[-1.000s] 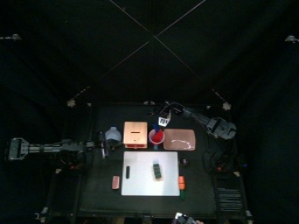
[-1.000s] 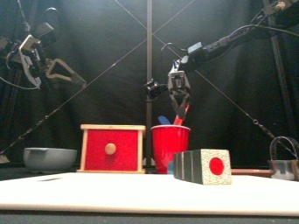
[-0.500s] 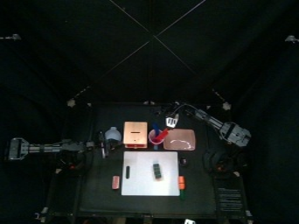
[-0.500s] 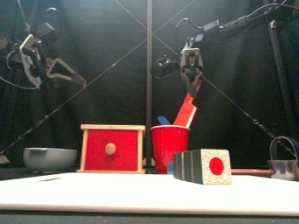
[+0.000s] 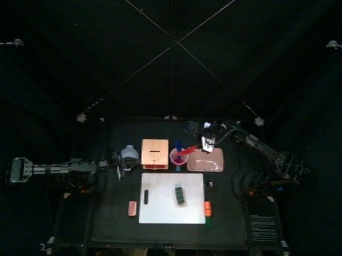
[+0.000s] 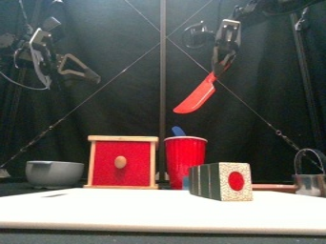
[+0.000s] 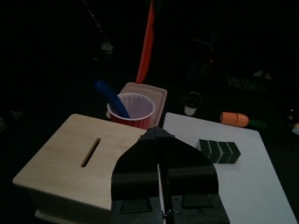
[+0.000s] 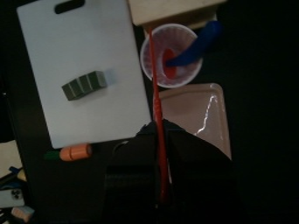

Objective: Place sushi on board then cut the sushi with the knife then place the pieces on the plate
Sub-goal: Grasp knife edge with left hand

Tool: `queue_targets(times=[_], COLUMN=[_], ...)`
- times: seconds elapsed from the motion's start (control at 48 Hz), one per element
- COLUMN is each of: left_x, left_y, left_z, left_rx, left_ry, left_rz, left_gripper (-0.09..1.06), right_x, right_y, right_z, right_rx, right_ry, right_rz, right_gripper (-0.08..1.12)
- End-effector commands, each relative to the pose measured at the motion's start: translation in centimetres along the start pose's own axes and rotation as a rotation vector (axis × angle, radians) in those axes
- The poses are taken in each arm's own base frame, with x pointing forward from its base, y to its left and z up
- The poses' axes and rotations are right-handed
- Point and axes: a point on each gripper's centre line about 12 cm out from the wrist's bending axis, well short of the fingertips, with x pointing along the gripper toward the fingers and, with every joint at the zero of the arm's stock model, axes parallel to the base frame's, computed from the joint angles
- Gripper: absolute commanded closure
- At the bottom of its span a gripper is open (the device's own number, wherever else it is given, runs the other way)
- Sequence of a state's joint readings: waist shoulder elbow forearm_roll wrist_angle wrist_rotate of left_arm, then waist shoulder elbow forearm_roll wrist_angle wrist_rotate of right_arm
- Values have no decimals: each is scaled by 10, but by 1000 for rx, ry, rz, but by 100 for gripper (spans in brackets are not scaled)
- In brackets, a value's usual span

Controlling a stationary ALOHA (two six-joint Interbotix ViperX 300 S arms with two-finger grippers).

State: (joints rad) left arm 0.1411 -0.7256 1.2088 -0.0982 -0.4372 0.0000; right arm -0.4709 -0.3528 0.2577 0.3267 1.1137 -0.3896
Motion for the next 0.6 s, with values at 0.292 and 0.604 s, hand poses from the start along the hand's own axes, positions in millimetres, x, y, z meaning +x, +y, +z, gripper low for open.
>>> queue_targets(times=[0.292, 0.604], left_x=[2, 17], left_y=[-25, -44], left_z=[17, 13], left_rx=[1, 0], left_ry=[-95, -49], left_rz=[-106, -168], left_gripper=[96, 87], right_x=[4, 35], right_y=[58, 73], right_z=[-67, -102], right_rx=[-113, -109], right_ry=[-506, -530], right_rz=[-58, -13], right_gripper=[67, 67])
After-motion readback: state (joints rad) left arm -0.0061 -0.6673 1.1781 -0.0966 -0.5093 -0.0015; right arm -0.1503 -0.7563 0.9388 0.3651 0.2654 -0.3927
